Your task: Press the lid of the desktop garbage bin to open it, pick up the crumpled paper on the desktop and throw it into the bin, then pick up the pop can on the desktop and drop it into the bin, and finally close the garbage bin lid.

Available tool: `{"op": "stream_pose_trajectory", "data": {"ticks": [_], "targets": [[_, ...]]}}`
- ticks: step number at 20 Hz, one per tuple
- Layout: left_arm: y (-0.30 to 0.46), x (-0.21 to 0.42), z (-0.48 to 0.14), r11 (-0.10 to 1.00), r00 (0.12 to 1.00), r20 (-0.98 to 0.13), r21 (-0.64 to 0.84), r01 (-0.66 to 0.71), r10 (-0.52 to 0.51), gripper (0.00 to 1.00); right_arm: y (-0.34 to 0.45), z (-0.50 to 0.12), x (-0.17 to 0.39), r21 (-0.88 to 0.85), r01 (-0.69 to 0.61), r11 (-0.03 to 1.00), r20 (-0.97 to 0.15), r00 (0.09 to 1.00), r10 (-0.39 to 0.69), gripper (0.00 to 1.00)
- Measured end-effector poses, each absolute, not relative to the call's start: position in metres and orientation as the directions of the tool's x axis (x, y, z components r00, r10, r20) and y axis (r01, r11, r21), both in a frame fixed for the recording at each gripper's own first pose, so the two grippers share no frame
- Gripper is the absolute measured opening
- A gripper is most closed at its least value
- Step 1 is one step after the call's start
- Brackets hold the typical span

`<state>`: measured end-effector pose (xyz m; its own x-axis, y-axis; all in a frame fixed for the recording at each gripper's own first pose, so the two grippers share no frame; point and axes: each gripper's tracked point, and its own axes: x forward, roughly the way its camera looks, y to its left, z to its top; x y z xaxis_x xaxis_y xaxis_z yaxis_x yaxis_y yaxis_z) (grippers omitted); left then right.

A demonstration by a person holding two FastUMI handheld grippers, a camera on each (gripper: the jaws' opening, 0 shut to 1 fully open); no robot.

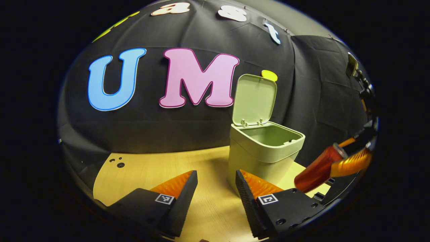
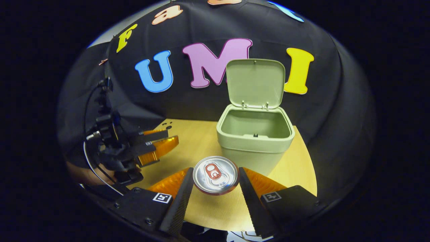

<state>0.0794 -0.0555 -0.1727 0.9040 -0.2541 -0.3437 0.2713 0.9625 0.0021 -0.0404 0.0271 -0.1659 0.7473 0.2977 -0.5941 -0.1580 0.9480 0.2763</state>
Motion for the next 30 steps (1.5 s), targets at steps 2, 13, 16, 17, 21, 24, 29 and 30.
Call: {"op": "stream_pose_trajectory", "data": {"ticks": [2,13,16,17,21,24,29,30], "targets": [[-0.05,0.072,-0.178,0.967,0.906,-0.35,0.001,0.257,-0.24,0.75,0.019,-0.144,-0.029,0.283,-0.161,0.946,-0.557,0.775,0.298,0.82],[-0.038,0.048,-0.18,0.976,0.907,-0.365,-0.025,0.215,-0.209,0.76,-0.025,-0.115,0.069,0.249,-0.132,0.959,-0.453,0.86,0.236,0.82],[-0.037,0.046,-0.18,0.977,0.908,-0.365,-0.029,0.211,-0.207,0.75,-0.028,-0.137,0.093,0.233,-0.127,0.964,-0.479,0.848,0.227,0.81],[-0.036,0.047,-0.18,0.977,0.908,-0.364,-0.03,0.21,-0.207,0.76,-0.028,-0.147,0.099,0.228,-0.122,0.966,-0.497,0.838,0.224,0.81],[-0.034,0.054,-0.177,0.978,0.916,-0.347,-0.025,0.205,-0.201,0.76,-0.022,-0.183,0.118,0.242,-0.119,0.963,-0.56,0.794,0.238,0.82],[-0.031,0.061,-0.173,0.978,0.924,-0.327,-0.008,0.209,-0.2,0.75,-0.021,-0.205,0.127,0.223,-0.105,0.969,-0.604,0.766,0.222,0.82],[-0.038,0.074,-0.168,0.972,0.921,-0.32,0.011,0.236,-0.22,0.76,-0.019,-0.235,0.135,0.224,-0.083,0.971,-0.666,0.715,0.214,0.82],[-0.039,0.075,-0.169,0.971,0.92,-0.324,0.01,0.238,-0.222,0.76,-0.02,-0.241,0.137,0.223,-0.08,0.972,-0.677,0.705,0.213,0.82]]}}
